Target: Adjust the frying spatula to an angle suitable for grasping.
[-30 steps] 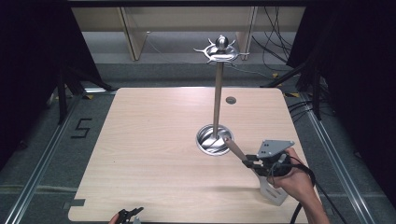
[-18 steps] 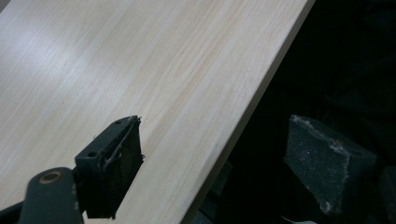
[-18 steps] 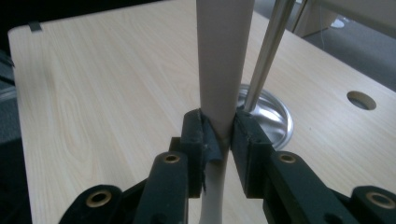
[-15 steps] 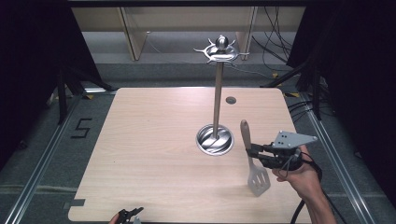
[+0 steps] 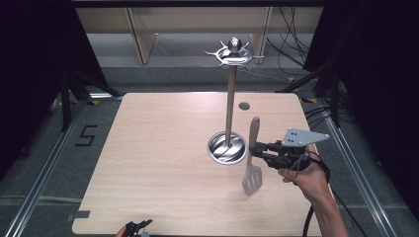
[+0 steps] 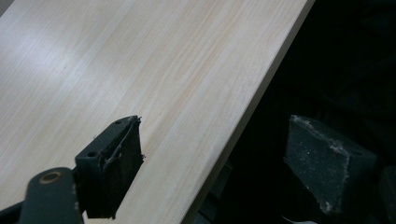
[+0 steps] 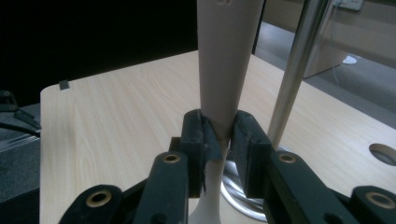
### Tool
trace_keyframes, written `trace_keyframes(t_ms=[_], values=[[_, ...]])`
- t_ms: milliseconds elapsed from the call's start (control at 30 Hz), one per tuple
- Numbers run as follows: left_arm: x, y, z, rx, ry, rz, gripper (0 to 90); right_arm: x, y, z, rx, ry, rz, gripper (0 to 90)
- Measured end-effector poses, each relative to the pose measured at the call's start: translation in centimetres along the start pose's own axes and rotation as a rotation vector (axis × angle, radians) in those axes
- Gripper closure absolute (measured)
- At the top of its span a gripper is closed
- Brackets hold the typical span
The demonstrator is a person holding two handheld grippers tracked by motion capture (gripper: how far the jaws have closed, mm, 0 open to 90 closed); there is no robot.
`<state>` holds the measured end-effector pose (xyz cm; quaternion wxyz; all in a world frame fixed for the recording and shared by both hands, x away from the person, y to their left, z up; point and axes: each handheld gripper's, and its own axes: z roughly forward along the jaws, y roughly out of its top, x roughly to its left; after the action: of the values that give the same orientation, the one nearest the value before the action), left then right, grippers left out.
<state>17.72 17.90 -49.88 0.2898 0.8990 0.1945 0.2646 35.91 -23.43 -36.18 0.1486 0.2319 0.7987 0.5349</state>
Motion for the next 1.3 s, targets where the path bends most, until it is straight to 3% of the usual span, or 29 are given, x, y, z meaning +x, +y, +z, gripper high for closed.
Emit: trace_keyframes(t_ms=[67, 333, 367, 467, 500, 533, 567, 600, 800, 967, 1000, 1067, 1300], values=[[0.0, 0.0, 0.0, 0.0, -0.001, 0.002, 17.9, -0.1, 0.2, 0.0, -0.004, -0.014, -0.017, 76.1], [0.0, 0.0, 0.0, -0.01, 0.01, -0.011, 17.9, -0.5, 2.5, 0.1, -0.063, -0.024, -0.005, 76.1], [0.1, 0.0, -0.2, -0.001, 0.006, -0.001, 17.9, -0.7, 2.8, 0.2, -0.078, -0.024, -0.018, 76.1], [0.1, 0.0, -0.3, 0.011, 0.002, 0.006, 17.9, -1.1, 4.1, 0.4, -0.091, -0.036, 0.002, 76.1], [0.1, 0.0, -0.2, 0.001, 0.012, 0.007, 17.9, -1.3, 4.5, 0.5, -0.094, -0.05, -0.014, 76.1], [0.0, 0.0, -0.1, -0.007, 0.028, 0.0, 17.9, -1.3, 4.5, 0.5, -0.094, -0.05, -0.014, 76.1], [0.1, 0.0, -0.3, 0.001, 0.008, 0.012, 18.0, -1.6, 5.3, 0.7, -0.093, -0.051, -0.015, 76.0], [0.1, 0.0, -0.3, 0.001, 0.008, 0.012, 17.9, -1.6, 5.6, 0.7, -0.084, -0.053, 0.0, 76.1], [0.1, 0.1, -0.3, -0.001, 0.0, 0.016, 17.9, -2.5, 7.3, 1.1, -0.09, -0.093, -0.015, 76.0], [0.1, 0.1, -0.3, 0.001, 0.0, 0.017, 17.9, -2.6, 8.0, 1.2, -0.087, -0.079, 0.001, 76.0], [0.0, 0.1, -0.3, -0.002, 0.0, 0.015, 17.9, -2.5, 8.3, 1.2, -0.089, -0.102, -0.003, 76.0], [0.0, 0.1, -0.3, -0.002, 0.002, 0.014, 17.9, -2.6, 8.7, 1.3, -0.079, -0.101, -0.026, 76.0], [-0.1, 0.1, -0.2, -0.016, 0.004, 0.002, 17.9, -2.7, 9.1, 1.8, -0.053, -0.127, 0.004, 76.0]])
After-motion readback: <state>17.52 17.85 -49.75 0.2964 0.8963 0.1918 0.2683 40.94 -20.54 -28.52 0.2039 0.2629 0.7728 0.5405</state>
